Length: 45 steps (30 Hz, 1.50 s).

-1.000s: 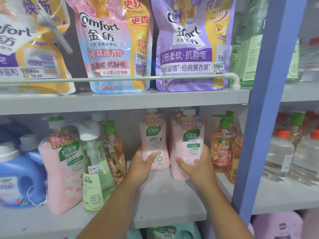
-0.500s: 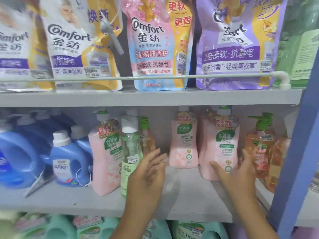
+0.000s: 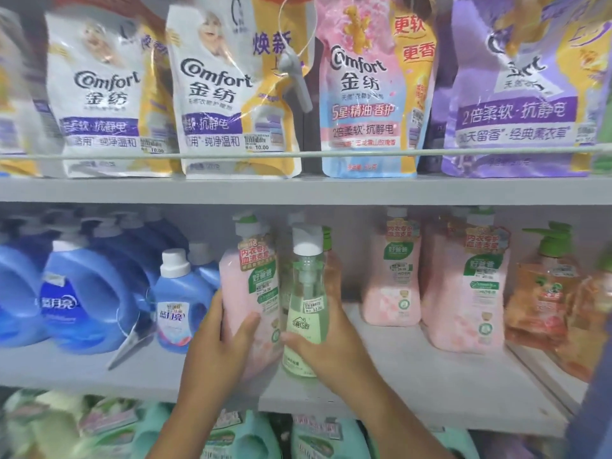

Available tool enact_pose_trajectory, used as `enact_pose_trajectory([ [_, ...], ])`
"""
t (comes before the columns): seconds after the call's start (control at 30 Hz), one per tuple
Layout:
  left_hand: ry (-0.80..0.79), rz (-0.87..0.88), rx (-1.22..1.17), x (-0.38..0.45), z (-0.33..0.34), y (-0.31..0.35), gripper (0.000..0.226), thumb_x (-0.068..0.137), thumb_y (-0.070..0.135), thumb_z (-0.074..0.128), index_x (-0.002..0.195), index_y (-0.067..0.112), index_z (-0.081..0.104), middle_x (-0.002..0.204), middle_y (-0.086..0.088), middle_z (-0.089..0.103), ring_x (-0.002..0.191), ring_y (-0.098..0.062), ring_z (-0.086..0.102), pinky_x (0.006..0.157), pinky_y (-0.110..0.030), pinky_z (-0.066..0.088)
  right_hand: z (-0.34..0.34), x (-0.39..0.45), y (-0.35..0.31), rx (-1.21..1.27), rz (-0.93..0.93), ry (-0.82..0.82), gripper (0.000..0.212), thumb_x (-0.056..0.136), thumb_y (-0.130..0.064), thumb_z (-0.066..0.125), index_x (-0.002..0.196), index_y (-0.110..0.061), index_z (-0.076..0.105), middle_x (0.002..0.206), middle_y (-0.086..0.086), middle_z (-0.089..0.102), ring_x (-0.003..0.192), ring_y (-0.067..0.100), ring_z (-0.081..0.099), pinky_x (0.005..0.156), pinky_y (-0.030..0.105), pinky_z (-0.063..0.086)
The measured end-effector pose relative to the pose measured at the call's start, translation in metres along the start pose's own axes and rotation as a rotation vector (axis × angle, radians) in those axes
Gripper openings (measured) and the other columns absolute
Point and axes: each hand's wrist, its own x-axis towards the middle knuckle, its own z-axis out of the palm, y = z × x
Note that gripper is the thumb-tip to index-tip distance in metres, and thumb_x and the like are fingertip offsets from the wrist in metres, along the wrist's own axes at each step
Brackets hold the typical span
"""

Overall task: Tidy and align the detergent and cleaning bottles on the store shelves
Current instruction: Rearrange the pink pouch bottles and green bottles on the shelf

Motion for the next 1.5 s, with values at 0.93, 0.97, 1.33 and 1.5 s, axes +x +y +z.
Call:
enact_pose_trajectory([
  [0.93,-0.453,0.219,-0.263,-0.068,0.176,0.101,0.079,0.092,0.037,0.064,0.153,0.055,0.017,0.141,0.029,0.049,0.13,0.007,0.049,0.101,-0.018,0.045,-0.151,-0.038,0.052,0.078,0.035,0.297,0.035,0.1,-0.022,0.064,0.131,-0.037,0.058,0.131,-0.014,0.062,0.123,0.002,0.056,0.1,0.023,0.046],
  [0.97,-0.453,0.196,-0.254,-0.068,0.179,0.101,0.087,0.09,0.028,0.068,0.153,0.054,0.014,0.141,0.026,0.049,0.13,0.003,0.052,0.099,-0.02,0.049,-0.152,-0.037,0.052,0.017,0.02,0.29,0.035,0.101,-0.022,0.062,0.131,-0.038,0.056,0.131,-0.015,0.057,0.124,-0.001,0.052,0.098,0.015,0.041],
  [1.33,-0.257,0.13,-0.088,-0.06,0.201,0.098,0.097,0.09,0.016,0.075,0.163,0.03,0.013,0.154,-0.002,0.042,0.139,-0.016,0.043,0.115,-0.04,0.039,-0.201,-0.028,0.077,-0.178,0.175,0.66,0.071,0.089,-0.027,0.078,0.15,-0.024,0.042,0.143,0.002,0.052,0.127,0.021,0.052,0.102,0.04,0.045],
  [1.5,-0.169,0.151,0.182,-0.056,0.199,0.089,0.085,0.097,0.044,0.062,0.163,0.031,0.01,0.16,0.009,0.037,0.142,-0.012,0.042,0.107,-0.035,0.046,-0.2,-0.024,0.083,-0.112,0.186,0.625,0.073,0.082,-0.013,0.084,0.143,-0.027,0.046,0.126,-0.002,0.059,0.112,0.019,0.062,0.084,0.033,0.052],
])
